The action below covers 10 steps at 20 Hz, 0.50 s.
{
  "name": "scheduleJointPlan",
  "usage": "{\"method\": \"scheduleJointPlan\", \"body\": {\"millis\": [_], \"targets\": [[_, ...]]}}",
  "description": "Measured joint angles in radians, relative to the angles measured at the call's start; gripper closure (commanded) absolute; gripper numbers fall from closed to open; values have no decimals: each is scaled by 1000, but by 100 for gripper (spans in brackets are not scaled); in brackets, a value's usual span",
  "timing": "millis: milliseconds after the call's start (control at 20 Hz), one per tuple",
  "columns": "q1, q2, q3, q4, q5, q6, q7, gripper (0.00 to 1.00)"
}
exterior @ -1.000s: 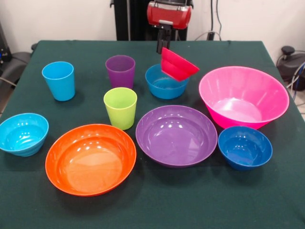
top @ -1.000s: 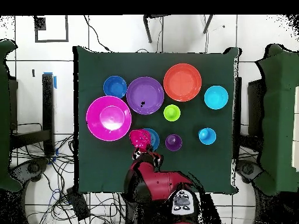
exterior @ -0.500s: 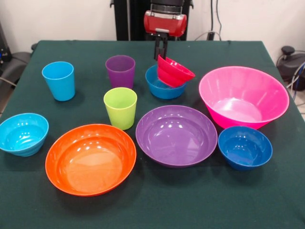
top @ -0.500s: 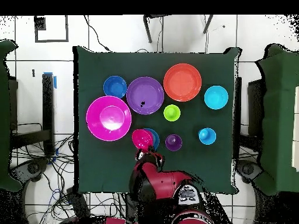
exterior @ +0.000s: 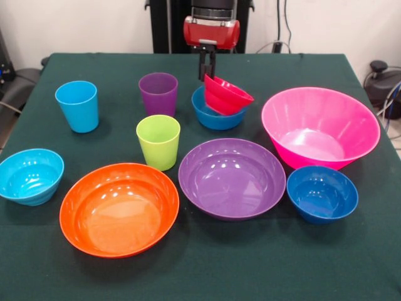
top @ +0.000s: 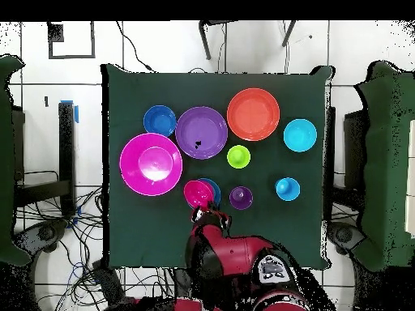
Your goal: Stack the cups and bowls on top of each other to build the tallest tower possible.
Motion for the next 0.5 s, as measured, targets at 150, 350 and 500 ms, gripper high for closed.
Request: {"method": "scheduleJointPlan", "body": {"millis": [150,350,500], "targets": [[-13,-14,15,1,-1,1,0,100],[-26,-35,34,2,-1,9,0,100],[-39,-54,56,8,-1,27,0,100]]}}
